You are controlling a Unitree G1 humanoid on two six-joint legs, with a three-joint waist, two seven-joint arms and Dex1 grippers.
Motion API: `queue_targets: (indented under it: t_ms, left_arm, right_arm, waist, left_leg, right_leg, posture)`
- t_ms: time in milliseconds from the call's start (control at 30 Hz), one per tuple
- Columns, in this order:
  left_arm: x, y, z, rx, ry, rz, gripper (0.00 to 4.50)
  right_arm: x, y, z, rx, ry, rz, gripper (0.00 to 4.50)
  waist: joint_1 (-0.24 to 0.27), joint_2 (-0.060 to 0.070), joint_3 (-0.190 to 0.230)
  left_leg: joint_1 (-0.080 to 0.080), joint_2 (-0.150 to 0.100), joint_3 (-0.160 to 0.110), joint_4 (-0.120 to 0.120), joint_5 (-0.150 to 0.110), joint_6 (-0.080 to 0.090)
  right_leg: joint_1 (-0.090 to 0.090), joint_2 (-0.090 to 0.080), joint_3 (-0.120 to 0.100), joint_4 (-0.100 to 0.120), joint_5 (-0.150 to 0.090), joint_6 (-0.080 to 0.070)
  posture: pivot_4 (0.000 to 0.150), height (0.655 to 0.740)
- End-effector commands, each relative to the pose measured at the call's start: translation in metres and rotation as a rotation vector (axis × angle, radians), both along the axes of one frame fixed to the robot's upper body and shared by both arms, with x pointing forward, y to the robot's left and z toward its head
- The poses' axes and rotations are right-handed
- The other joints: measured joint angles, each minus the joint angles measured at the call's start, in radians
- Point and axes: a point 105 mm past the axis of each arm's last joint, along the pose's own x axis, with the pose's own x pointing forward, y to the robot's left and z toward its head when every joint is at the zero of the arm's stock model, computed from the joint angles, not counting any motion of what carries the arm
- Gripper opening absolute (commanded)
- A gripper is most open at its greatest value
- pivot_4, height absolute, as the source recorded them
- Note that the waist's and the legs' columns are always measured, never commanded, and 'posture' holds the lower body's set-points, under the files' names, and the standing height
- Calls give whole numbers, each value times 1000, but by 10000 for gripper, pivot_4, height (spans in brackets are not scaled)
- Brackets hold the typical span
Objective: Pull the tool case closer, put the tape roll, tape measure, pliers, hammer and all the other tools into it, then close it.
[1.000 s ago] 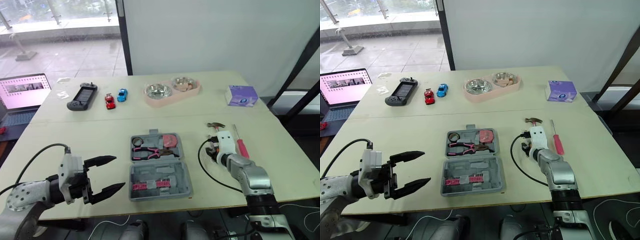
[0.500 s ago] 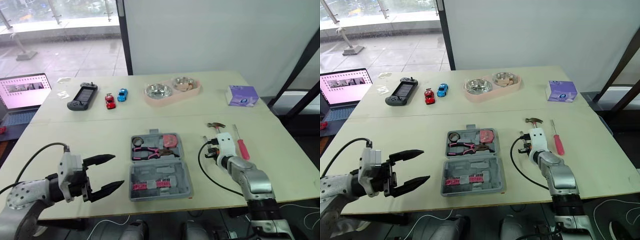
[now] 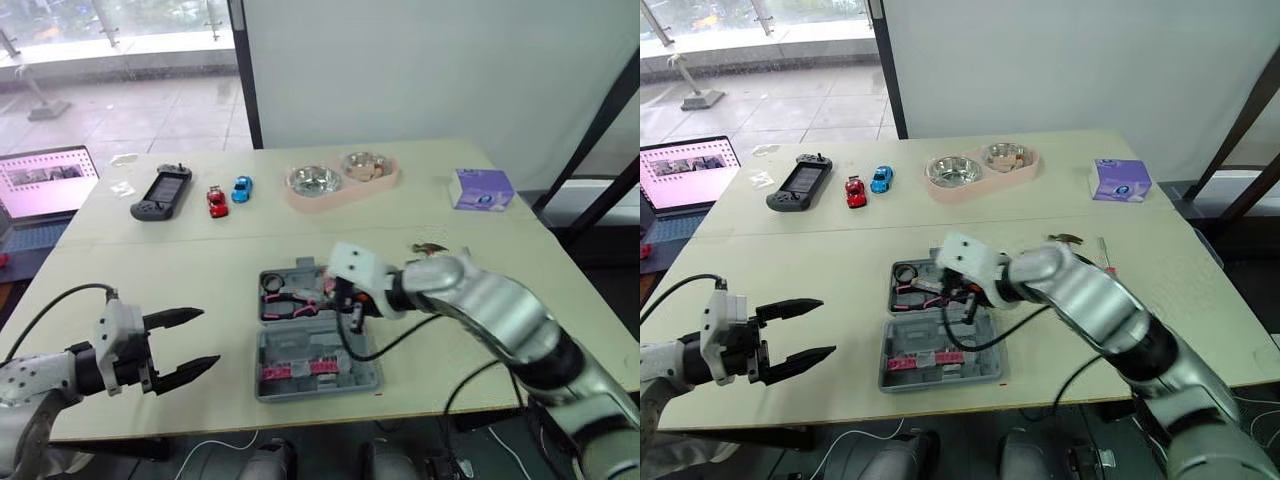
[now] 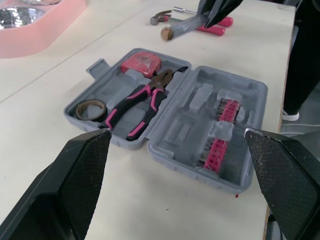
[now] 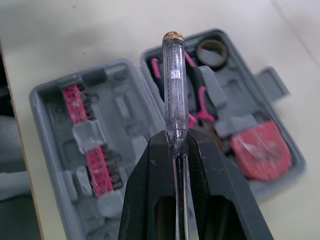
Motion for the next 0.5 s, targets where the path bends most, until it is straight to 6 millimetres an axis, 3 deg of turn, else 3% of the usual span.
queue_targets:
  t_ms: [33, 300, 500]
  left_arm:
    - [0, 0, 6, 35, -31, -28, 45000]
    - [-7, -5, 1, 45, -8, -54, 45000]
    - [-12, -4, 2, 50, 1, -55, 45000]
  right_arm:
    - [-10, 24, -6, -89, 23, 75, 711]
    - [-1, 47, -29, -254, -29, 164, 711]
    - [5, 46, -41, -288, -30, 192, 711]
  waist:
    - [0, 0, 0]
    - [-5, 0, 0]
    - [-5, 0, 0]
  left_leg:
    - [0, 0, 0, 0, 0, 0]
    - [0, 0, 0, -1, 0, -2]
    - [0, 2, 0, -1, 0, -3]
  right_leg:
    - [-1, 0, 0, 0, 0, 0]
    - [-3, 1, 0, 1, 2, -1]
    - [-4, 3, 0, 2, 3, 1]
  posture:
    - [1500, 7233]
    - [1500, 7233]
    - [1500, 7233]
